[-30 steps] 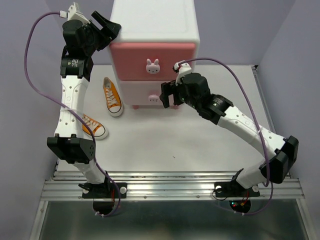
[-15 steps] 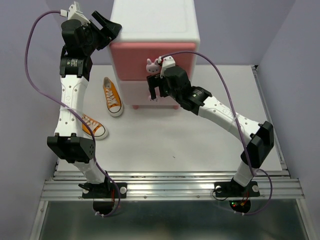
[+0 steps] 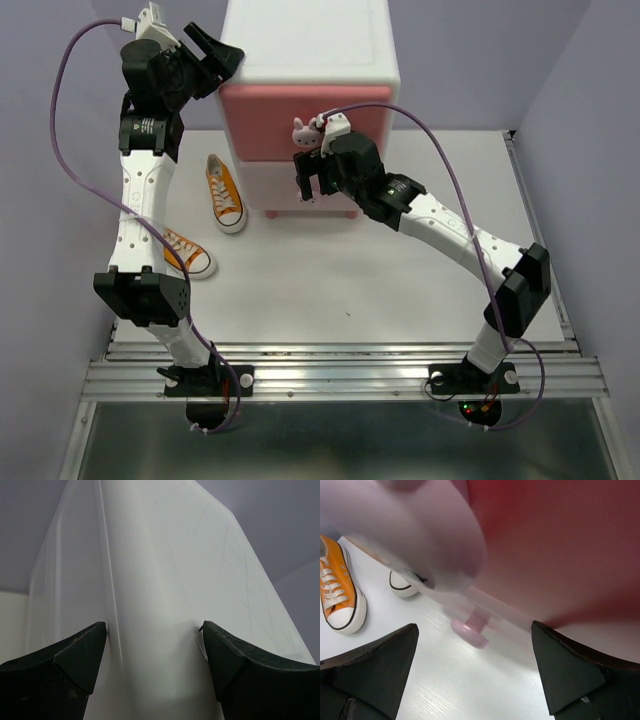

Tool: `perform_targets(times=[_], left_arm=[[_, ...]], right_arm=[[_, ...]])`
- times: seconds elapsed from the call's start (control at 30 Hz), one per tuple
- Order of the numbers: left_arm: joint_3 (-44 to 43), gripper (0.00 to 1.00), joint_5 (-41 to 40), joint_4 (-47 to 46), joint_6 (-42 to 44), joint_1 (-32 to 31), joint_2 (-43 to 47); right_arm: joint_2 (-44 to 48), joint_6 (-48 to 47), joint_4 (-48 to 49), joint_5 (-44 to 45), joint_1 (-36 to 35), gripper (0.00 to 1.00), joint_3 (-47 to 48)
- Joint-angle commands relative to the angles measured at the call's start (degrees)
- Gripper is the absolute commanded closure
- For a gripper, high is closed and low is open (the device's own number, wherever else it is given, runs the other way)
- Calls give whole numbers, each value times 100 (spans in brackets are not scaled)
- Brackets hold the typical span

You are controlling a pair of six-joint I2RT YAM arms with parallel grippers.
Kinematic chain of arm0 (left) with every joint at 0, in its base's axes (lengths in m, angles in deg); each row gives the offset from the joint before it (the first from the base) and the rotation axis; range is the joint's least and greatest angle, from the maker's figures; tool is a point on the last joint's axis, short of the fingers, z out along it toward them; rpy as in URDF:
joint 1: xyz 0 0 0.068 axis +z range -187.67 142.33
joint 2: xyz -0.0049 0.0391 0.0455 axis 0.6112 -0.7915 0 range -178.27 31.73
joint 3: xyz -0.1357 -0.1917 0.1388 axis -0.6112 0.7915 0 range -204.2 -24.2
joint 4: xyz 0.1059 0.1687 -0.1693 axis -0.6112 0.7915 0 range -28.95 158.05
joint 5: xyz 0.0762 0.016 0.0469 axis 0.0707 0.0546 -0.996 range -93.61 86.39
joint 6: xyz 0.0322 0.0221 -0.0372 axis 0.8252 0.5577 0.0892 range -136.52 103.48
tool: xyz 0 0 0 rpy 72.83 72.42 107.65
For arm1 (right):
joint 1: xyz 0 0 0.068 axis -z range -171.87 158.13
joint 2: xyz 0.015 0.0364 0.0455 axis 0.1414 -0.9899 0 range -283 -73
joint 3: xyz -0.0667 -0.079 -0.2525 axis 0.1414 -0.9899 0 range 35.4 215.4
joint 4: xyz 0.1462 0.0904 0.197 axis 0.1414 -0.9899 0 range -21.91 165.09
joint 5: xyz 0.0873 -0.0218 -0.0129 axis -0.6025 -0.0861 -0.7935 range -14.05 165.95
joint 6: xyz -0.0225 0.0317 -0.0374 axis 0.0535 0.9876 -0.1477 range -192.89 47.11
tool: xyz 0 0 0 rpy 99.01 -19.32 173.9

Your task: Place and organize the shoes in the shoe cabinet

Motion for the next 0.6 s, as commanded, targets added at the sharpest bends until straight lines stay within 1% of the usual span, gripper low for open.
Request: perform_targets(times=[0.0, 0.1, 0.13, 0.27, 0.37, 0.43, 0.57], left_arm=[[548, 13, 155, 1189, 751, -29, -505], [671, 13, 146, 1092, 760, -29, -470], [697, 13, 137, 1066, 769, -29, -461], [890, 13, 137, 969, 778, -29, -409], [944, 13, 120, 925, 760, -29, -408], [935, 13, 102, 890, 742, -29, -408], [777, 13, 84, 934, 786, -29, -514]], right_arm=[[546, -149, 849, 33, -16, 0, -211], [625, -140, 718, 156, -78, 0, -317], [678, -175, 656, 278, -235, 0, -343], [871, -167, 752, 586, -289, 0, -379], [924, -114, 717, 543, -289, 0, -396], [968, -26, 603, 359, -341, 0, -422], [1030, 360, 436, 279, -395, 0, -589]])
